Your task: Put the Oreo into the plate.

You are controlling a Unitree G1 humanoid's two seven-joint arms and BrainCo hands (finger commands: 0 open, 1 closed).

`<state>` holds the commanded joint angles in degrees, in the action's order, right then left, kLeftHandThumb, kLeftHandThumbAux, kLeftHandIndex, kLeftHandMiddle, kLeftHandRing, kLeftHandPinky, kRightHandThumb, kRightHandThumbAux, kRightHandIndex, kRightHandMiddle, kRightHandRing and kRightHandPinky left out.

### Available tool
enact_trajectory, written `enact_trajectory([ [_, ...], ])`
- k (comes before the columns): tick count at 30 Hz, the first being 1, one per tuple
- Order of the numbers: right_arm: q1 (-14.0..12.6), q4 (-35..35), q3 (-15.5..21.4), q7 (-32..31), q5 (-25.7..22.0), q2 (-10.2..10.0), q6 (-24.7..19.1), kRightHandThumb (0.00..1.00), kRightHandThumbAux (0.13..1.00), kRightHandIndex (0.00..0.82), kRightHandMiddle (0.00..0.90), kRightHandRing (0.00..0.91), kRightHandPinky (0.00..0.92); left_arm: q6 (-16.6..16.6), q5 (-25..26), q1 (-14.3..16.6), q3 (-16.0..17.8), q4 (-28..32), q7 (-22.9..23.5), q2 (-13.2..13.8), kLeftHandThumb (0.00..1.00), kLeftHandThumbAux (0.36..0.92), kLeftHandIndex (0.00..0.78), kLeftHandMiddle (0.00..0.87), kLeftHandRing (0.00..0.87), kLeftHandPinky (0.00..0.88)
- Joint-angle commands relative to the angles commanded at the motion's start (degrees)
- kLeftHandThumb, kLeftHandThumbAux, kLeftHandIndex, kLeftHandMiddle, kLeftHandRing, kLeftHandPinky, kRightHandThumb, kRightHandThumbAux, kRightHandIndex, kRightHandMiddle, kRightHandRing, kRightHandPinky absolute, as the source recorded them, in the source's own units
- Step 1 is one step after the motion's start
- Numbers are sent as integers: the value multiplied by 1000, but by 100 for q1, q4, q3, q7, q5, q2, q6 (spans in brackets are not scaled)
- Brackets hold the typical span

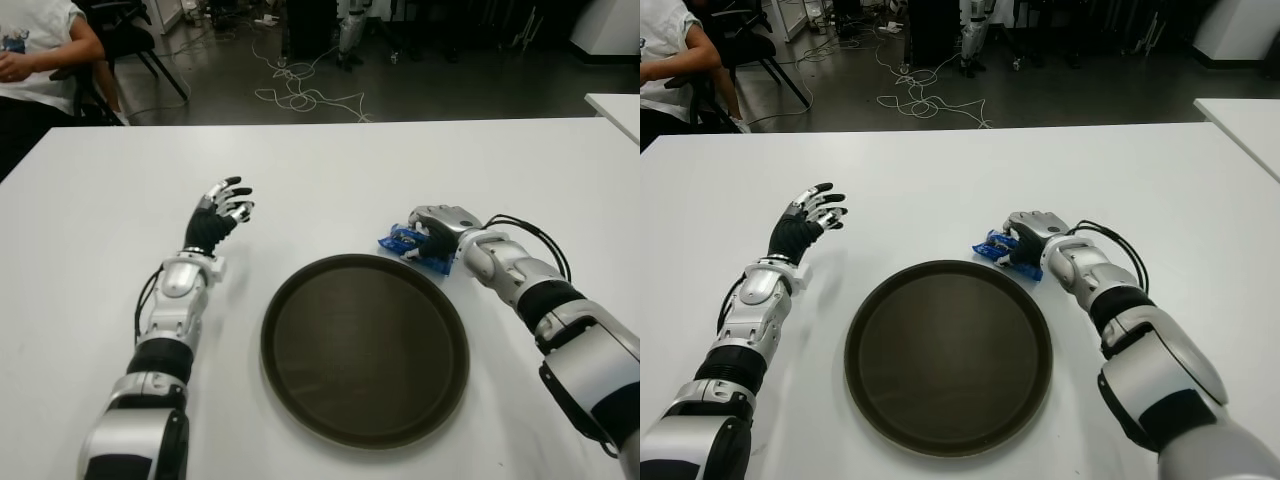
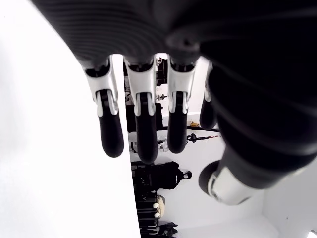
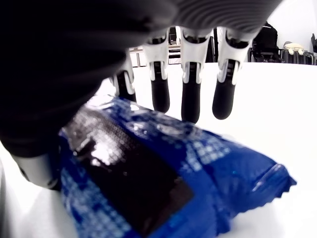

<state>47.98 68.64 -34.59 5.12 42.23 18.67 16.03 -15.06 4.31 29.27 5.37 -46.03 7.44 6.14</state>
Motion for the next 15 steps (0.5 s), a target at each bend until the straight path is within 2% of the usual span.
enact_trajectory([
  [4, 0, -23, -4, -19, 4, 13, 5, 265, 620, 525, 597, 586, 379, -18, 3, 9, 5, -18, -6, -5, 509, 769, 187, 263, 282, 325],
  [15, 12, -97, -25, -55, 42, 63, -10, 316, 644, 526, 599, 561, 479, 35, 16, 8, 4, 3, 4, -15, 498, 756, 183, 265, 287, 325],
])
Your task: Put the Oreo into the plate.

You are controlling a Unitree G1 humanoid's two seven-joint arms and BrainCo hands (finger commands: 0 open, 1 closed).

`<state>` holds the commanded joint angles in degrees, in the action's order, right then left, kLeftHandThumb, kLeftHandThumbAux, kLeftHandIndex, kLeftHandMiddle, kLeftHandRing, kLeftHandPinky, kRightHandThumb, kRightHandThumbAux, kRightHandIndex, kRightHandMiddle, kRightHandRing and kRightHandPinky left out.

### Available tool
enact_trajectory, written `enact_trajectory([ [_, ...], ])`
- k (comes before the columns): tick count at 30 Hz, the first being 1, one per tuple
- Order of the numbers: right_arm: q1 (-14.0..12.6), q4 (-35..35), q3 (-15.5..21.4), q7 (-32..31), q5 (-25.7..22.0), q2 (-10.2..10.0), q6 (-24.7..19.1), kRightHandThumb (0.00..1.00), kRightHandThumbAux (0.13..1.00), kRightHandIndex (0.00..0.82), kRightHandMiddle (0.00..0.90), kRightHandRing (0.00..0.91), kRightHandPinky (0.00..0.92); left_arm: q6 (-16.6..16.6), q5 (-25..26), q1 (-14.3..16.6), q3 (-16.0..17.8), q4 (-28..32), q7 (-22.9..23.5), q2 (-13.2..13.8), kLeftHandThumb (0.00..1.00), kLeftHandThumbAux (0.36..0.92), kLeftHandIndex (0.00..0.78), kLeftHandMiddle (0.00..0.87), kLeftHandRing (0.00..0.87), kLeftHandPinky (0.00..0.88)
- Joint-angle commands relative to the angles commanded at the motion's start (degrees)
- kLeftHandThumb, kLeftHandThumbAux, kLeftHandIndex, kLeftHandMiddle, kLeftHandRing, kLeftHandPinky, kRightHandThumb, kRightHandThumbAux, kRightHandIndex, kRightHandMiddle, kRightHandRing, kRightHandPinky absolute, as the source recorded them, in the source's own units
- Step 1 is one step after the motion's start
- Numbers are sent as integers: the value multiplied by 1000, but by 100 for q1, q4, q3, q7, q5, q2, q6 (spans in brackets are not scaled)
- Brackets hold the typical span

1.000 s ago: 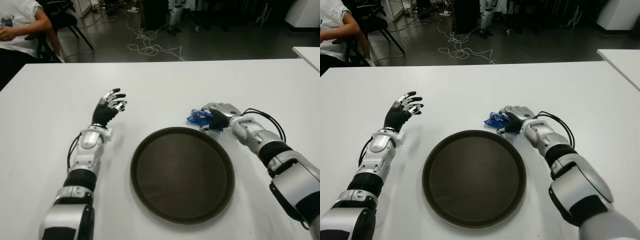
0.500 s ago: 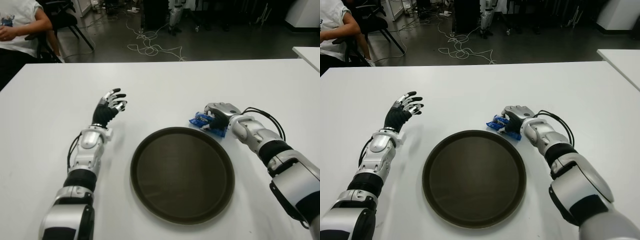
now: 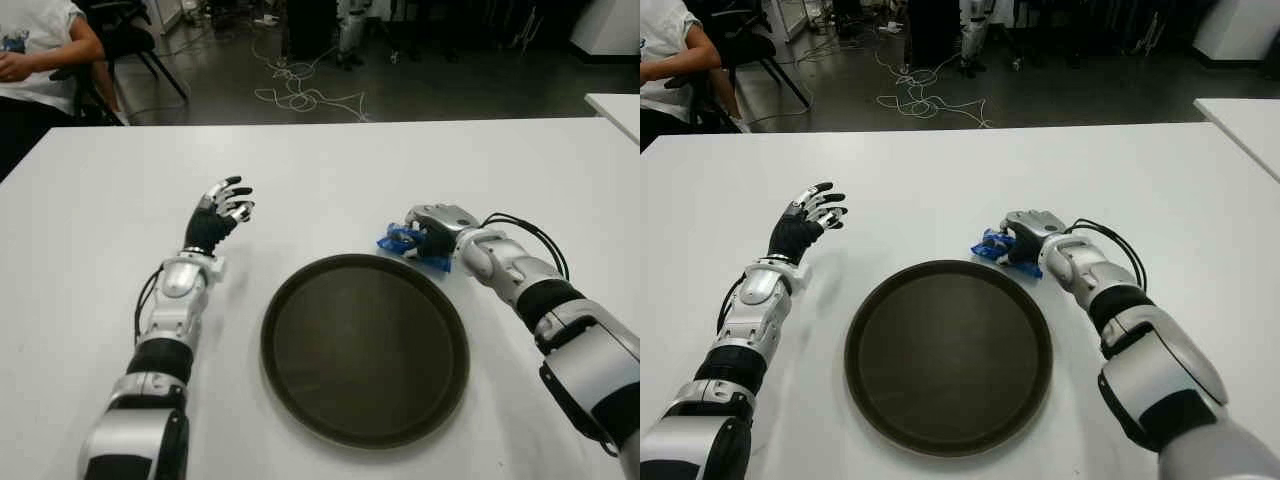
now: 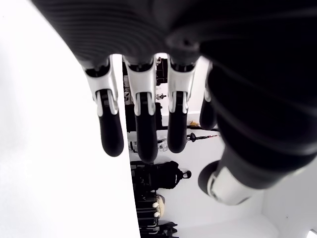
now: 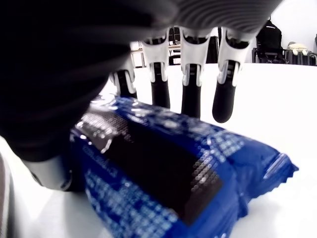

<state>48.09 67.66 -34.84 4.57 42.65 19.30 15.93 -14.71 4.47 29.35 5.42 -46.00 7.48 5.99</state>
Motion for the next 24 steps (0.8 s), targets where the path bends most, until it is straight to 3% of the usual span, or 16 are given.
enact_trajectory([
  [12, -23, -42, 43, 36, -47, 14, 43, 364, 675, 536, 610, 546, 522, -14, 8, -15, 10, 15, -9, -4, 500, 776, 194, 268, 284, 317],
  [24, -25, -50, 72, 71, -66, 21, 77, 380, 693, 555, 619, 604, 557, -70, -22, 4, -1, -48, -8, 13, 496, 775, 184, 264, 281, 324],
])
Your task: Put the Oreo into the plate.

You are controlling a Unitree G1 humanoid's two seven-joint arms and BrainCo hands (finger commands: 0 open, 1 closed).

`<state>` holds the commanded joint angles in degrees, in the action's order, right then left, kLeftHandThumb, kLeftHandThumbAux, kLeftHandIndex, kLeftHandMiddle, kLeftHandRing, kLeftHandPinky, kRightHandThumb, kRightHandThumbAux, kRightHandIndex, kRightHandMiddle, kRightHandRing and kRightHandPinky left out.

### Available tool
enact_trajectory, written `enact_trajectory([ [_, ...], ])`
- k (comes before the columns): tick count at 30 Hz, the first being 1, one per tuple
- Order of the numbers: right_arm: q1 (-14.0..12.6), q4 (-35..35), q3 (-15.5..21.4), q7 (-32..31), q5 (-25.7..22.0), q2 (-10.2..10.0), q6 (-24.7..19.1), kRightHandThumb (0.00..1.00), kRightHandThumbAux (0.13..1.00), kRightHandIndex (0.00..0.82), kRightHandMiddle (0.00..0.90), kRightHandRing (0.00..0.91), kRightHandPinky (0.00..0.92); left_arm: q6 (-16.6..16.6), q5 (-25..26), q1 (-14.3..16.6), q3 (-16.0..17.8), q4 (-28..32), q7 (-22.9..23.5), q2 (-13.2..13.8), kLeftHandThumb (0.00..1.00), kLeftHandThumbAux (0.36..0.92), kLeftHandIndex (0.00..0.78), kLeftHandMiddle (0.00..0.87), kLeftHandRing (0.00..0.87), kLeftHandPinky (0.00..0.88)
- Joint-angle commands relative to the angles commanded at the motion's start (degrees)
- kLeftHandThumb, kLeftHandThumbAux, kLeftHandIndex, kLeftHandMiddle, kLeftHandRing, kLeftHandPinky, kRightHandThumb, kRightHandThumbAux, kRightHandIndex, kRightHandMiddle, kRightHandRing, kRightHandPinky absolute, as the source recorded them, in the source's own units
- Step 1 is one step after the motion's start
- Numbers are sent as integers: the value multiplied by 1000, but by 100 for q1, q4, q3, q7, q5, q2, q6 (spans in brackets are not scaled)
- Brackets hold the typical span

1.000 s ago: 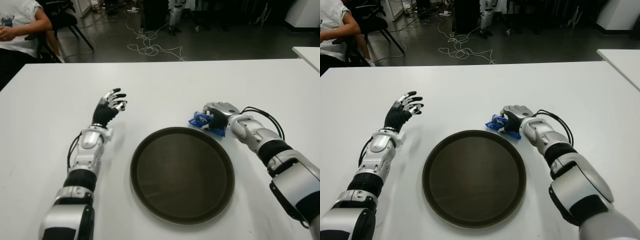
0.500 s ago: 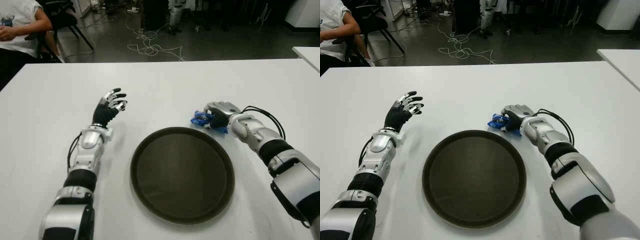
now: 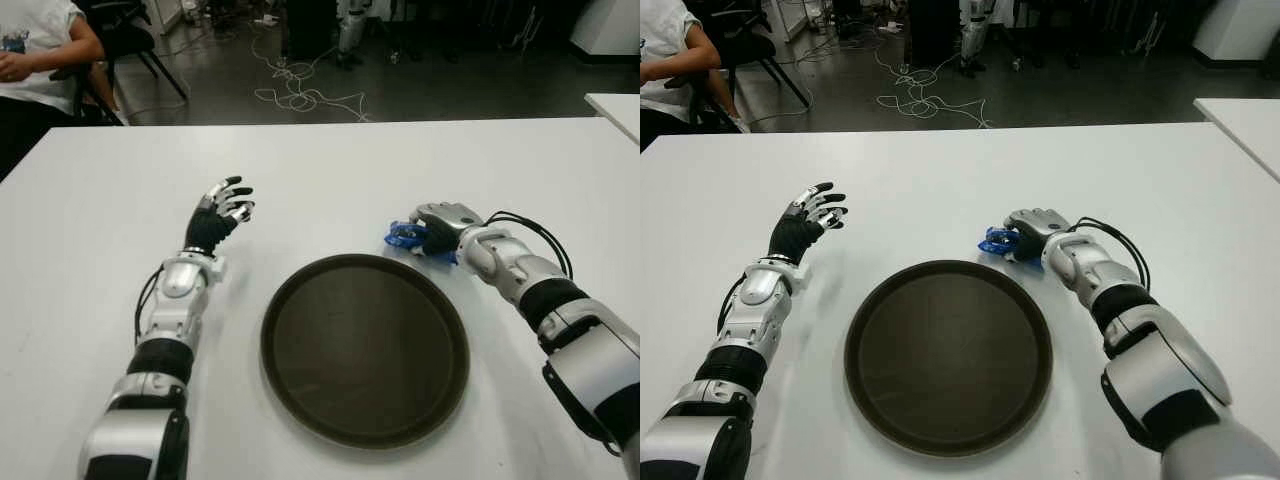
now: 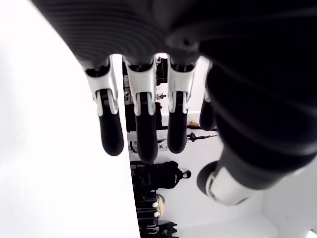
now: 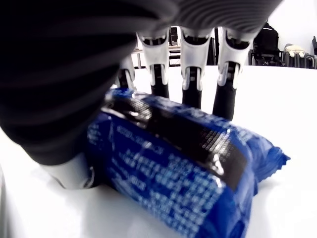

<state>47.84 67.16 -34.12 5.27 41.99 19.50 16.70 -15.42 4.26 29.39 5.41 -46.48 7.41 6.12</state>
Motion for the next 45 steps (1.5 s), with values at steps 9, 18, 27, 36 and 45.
enact_trajectory([
  [9, 29, -12, -52, 240, 94, 60, 67, 335, 738, 541, 613, 606, 564, 14, 35, 40, 22, -93, 39, -1, 491, 769, 177, 260, 282, 331],
  [18, -57, -556, 193, 808, -64, 306, 309, 295, 760, 555, 672, 666, 633, 4, 125, 119, 92, -247, 143, 0, 505, 757, 178, 261, 285, 329],
  [27, -348, -1164, 607, 1272, -201, 340, 277, 269, 790, 621, 773, 772, 757, -44, 112, 206, 130, -436, 175, 25, 523, 761, 175, 263, 284, 329],
  [36, -641, -1808, 983, 1465, -304, 473, 311, 195, 826, 640, 798, 807, 793, -139, 96, 253, 155, -559, 177, 29, 509, 767, 177, 262, 281, 325],
  [45, -1116, -2826, 1432, 1957, -283, 562, 342, 131, 837, 612, 786, 800, 785, -183, 92, 280, 166, -597, 172, 22, 511, 775, 181, 263, 282, 325],
])
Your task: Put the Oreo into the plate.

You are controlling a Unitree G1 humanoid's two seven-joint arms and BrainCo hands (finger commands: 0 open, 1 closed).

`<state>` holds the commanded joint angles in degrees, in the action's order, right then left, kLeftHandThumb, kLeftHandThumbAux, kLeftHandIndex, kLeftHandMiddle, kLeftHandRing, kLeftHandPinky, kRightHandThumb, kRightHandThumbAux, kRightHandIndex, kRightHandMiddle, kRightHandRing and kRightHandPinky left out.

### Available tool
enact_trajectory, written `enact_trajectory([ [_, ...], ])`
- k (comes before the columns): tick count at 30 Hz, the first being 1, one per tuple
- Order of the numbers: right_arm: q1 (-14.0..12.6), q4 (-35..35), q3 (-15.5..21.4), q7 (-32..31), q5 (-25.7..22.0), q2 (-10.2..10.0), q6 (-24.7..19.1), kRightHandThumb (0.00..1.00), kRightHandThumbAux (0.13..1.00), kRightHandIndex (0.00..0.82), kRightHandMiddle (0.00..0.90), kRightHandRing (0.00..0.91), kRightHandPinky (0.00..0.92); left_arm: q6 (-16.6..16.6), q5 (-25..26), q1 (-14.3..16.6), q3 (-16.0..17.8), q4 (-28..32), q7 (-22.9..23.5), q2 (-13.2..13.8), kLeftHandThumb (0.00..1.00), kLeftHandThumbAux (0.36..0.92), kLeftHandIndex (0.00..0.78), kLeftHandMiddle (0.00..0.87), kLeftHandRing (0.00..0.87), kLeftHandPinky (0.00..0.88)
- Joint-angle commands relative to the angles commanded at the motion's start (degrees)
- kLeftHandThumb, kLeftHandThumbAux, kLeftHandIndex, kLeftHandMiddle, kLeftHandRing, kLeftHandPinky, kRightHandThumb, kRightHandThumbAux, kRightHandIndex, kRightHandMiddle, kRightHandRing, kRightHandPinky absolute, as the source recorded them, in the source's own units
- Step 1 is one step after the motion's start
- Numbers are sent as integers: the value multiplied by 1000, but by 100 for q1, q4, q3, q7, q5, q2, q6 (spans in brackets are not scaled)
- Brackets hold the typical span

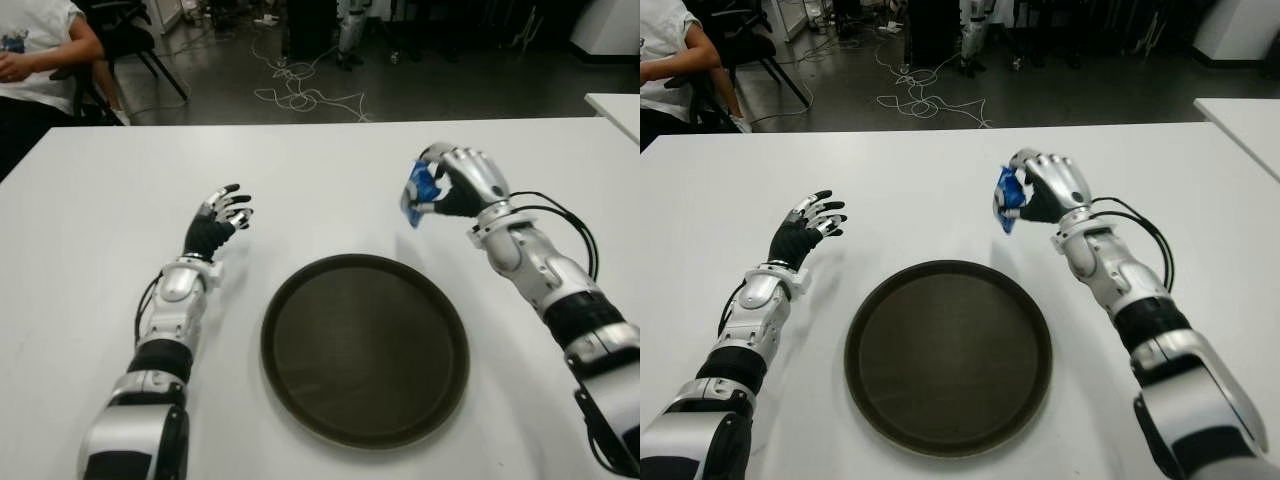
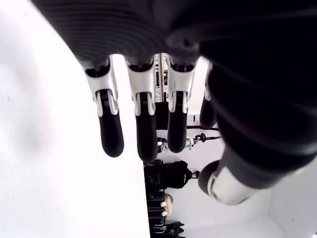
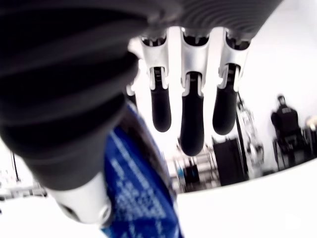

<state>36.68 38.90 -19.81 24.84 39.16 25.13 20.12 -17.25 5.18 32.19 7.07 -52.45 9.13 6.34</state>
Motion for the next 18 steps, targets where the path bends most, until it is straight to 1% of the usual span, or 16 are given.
enact_trajectory([
  [3, -132, -300, 105, 104, -11, 7, 60, 132, 837, 611, 784, 798, 785, 35, 1, 11, 5, -4, -11, -3, 504, 779, 182, 263, 282, 320],
  [5, -192, -431, 165, 221, -18, -2, 186, 140, 838, 614, 784, 799, 788, 56, 2, 23, 9, -14, -24, -10, 501, 782, 183, 263, 281, 317],
  [8, -254, -518, 199, 577, -2, -3, 685, 152, 840, 622, 786, 803, 791, 70, 2, 33, 20, -24, -67, -28, 499, 783, 184, 265, 281, 314],
  [11, -308, -579, 209, 661, 20, 4, 945, 141, 846, 627, 786, 805, 792, 68, -6, 45, 21, -43, -85, -32, 499, 780, 185, 267, 282, 312],
  [13, -423, -715, 164, 614, 33, -25, 1103, 113, 849, 631, 787, 805, 791, 62, -11, 52, 23, -71, -90, -29, 493, 772, 183, 266, 280, 309],
  [15, -587, -919, 66, 571, 87, -126, 1194, 93, 850, 636, 789, 805, 791, 50, -13, 68, 26, -105, -93, -33, 489, 764, 183, 266, 280, 308],
  [18, -903, -1458, -103, 470, 212, -330, 1172, 78, 852, 650, 791, 804, 790, 11, -6, 84, 34, -154, -69, -30, 495, 752, 186, 266, 283, 313],
])
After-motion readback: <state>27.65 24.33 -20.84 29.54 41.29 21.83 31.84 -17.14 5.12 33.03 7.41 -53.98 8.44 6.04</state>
